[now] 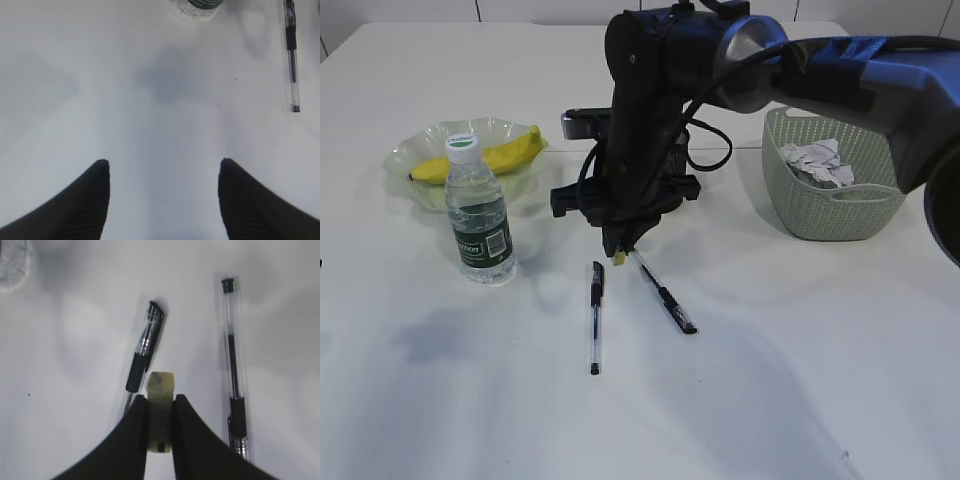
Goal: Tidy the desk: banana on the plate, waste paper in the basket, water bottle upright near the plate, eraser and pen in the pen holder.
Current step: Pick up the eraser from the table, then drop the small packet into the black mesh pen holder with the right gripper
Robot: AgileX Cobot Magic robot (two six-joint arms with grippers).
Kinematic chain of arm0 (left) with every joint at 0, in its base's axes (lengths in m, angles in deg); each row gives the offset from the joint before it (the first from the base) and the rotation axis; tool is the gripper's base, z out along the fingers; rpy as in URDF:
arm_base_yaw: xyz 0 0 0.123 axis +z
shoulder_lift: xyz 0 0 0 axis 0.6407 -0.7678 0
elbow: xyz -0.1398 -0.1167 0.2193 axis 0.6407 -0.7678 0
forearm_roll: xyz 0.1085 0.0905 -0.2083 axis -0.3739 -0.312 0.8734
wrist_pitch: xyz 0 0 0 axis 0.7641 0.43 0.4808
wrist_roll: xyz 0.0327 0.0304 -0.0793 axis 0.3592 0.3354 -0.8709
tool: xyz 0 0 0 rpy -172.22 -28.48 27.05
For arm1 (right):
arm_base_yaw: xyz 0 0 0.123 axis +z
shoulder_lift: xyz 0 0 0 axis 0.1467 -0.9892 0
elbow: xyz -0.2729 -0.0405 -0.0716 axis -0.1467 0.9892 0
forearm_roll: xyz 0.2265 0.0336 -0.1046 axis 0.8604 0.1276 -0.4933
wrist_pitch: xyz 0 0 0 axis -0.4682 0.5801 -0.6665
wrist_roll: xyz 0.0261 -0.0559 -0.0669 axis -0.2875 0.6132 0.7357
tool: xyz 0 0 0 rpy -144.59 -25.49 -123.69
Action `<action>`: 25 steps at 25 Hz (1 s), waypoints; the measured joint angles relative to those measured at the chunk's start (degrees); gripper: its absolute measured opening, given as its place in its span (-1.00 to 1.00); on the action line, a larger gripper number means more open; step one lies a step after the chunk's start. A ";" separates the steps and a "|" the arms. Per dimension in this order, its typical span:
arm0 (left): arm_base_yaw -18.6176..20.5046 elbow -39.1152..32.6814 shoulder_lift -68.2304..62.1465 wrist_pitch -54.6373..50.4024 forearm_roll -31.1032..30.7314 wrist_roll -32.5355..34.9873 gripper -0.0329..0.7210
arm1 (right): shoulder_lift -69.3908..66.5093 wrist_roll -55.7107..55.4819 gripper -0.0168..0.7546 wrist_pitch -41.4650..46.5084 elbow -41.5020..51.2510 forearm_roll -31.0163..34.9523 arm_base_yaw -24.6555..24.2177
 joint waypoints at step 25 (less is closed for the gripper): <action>0.00 0.00 0.00 -0.88 0.00 0.00 0.32 | 0.00 1.42 -0.69 1.30 -14.30 -4.05 -9.28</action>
